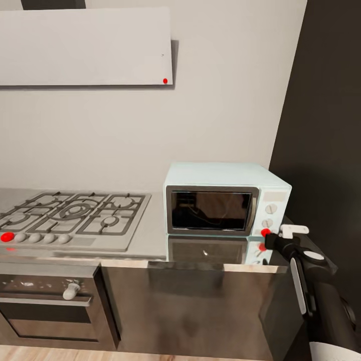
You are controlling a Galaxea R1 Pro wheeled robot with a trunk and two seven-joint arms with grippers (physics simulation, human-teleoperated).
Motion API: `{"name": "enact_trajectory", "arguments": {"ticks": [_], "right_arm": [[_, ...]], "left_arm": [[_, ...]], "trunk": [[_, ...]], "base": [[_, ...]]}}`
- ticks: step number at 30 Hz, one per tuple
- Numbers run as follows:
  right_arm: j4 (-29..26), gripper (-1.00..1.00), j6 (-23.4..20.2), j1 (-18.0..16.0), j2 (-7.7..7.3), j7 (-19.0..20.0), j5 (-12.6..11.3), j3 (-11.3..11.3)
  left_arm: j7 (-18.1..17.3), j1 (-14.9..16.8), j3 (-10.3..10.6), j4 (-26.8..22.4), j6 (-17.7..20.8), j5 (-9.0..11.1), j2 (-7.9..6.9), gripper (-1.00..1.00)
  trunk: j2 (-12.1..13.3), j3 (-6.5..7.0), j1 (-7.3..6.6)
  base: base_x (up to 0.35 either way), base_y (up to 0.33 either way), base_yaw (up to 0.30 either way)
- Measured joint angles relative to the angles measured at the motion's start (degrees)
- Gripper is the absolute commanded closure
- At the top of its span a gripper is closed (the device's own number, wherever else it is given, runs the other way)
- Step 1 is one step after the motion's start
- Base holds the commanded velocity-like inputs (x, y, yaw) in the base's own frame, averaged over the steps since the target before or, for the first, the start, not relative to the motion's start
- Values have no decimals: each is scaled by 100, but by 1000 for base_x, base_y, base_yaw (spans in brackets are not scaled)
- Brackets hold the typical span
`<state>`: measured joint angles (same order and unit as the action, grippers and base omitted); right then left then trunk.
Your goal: In the kitchen, take the popcorn bag from the countertop, put it into the microwave, and heat it until the popcorn is cooked so the cooked popcorn ends up inside the bag.
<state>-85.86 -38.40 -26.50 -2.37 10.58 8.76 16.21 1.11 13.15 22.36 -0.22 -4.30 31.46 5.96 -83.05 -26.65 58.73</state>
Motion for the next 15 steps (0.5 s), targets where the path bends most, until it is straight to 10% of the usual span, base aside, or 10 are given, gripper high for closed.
{"name": "enact_trajectory", "arguments": {"ticks": [15], "right_arm": [[263, 100, 67, 0, -10, -35, 12, 8]], "left_arm": [[0, 0, 0, 0, -7, -9, 0, -100]], "trunk": [[0, 0, -1]], "base": [[109, 0, 0]]}}
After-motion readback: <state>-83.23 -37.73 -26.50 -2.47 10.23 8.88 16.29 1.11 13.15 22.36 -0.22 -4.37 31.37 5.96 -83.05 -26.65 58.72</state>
